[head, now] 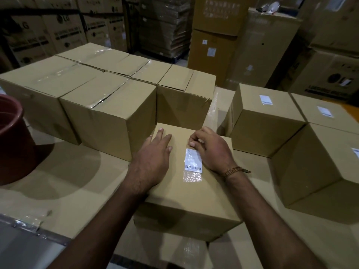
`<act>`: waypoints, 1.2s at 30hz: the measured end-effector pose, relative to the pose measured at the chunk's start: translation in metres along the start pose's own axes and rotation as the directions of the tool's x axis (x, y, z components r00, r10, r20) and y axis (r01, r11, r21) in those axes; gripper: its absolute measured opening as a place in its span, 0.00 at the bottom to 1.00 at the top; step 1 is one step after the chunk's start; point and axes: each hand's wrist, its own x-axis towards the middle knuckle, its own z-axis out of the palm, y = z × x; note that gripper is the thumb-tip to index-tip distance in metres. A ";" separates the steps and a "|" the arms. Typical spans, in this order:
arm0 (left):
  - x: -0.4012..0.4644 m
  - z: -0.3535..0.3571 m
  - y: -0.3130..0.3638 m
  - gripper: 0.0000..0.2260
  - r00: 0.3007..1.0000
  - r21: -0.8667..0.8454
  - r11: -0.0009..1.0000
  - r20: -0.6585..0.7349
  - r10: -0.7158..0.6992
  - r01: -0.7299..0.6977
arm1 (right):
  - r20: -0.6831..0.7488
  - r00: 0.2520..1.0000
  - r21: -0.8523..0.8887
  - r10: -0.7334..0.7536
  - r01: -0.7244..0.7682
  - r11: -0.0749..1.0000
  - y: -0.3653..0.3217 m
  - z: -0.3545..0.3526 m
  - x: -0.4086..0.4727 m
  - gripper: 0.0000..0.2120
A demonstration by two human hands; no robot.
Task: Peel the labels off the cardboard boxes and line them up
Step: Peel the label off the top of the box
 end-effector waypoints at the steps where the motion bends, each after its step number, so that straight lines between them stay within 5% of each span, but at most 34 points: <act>1: 0.000 0.000 0.000 0.22 1.000 -0.001 1.000 0.000 0.002 -0.002 | 0.003 1.000 0.012 0.002 -0.002 1.000 0.001 0.000 0.000 0.04; 24: 0.000 -0.001 0.001 0.22 1.000 -0.015 1.000 0.011 0.000 0.000 | -0.036 0.998 0.076 -0.053 0.056 0.996 0.000 -0.003 -0.007 0.08; 29: 0.001 0.001 -0.002 0.21 1.000 -0.020 1.000 -0.005 0.017 -0.017 | 0.065 0.997 0.241 0.042 -0.057 0.969 -0.001 -0.014 -0.012 0.20; 36: 0.001 0.002 -0.002 0.22 1.000 -0.008 1.000 0.002 0.008 -0.008 | 0.056 0.998 0.088 0.036 -0.040 0.995 -0.001 -0.016 -0.007 0.07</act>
